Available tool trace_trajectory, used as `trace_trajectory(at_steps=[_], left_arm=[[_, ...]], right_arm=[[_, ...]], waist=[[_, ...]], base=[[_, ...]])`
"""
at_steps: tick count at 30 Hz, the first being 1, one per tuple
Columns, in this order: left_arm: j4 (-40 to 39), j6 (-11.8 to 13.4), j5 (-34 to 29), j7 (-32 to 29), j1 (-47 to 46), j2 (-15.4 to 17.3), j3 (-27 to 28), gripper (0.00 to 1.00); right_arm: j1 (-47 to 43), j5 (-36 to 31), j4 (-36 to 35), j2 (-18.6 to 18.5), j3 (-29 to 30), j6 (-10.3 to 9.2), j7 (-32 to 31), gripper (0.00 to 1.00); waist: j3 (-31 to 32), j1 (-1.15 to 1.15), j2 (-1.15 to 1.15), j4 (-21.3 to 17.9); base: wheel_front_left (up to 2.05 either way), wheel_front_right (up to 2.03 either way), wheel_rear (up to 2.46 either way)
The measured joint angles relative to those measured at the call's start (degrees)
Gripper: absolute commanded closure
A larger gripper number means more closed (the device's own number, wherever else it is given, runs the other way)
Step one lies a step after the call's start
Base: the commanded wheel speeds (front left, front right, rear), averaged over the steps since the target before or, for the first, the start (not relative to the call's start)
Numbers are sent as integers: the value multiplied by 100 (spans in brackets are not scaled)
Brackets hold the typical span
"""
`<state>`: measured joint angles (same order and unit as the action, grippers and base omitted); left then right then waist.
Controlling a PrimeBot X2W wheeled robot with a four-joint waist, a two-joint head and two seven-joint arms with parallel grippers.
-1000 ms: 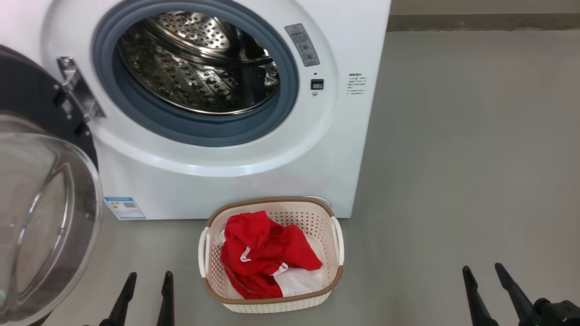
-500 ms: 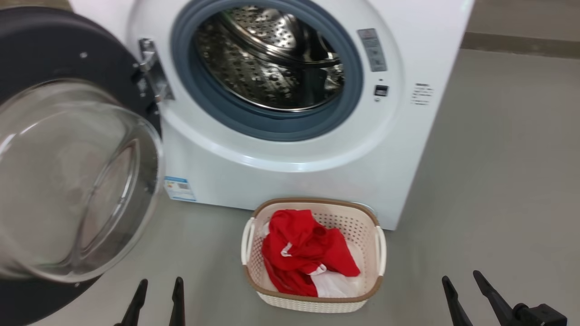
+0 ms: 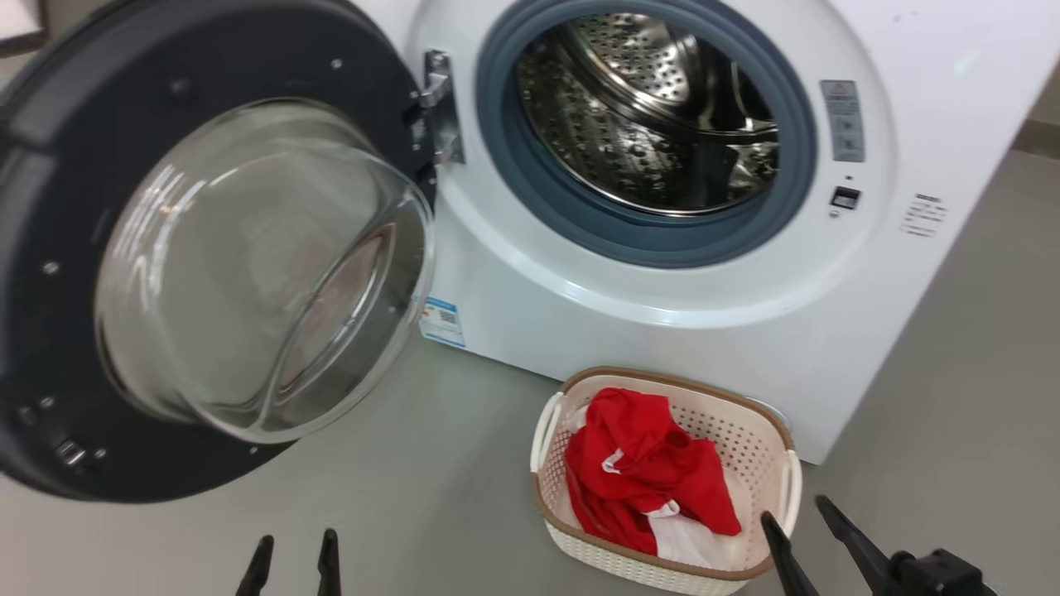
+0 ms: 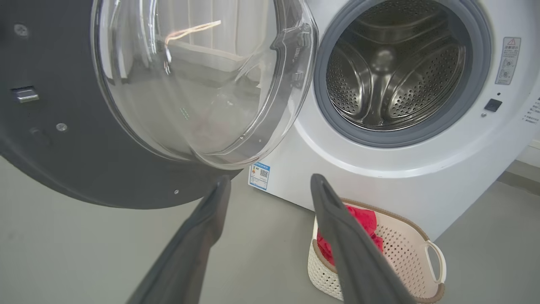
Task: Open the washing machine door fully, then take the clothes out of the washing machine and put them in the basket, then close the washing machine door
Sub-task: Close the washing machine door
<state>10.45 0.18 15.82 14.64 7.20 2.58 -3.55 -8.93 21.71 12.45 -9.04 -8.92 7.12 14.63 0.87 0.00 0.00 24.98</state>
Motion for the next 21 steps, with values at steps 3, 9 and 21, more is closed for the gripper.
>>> trace_trajectory(at_steps=[3, 9, 21], left_arm=[[-88, 118, 82, 0, 4, 1, 27, 0], [-260, 286, 232, 0, 103, 0, 83, 0], [-369, 356, 294, 0, 138, 1, 102, 0]], right_arm=[[223, 7, 41, -62, -189, 0, 0, 0], [536, 51, 158, -182, -513, 0, 0, 0], [683, 201, 234, -187, -646, 0, 0, 0]], waist=[[-28, 0, 0, 165], [-136, 0, 0, 326], [-162, 0, 0, 360]], base=[[0, 0, 0], [0, 0, 0], [0, 0, 0]])
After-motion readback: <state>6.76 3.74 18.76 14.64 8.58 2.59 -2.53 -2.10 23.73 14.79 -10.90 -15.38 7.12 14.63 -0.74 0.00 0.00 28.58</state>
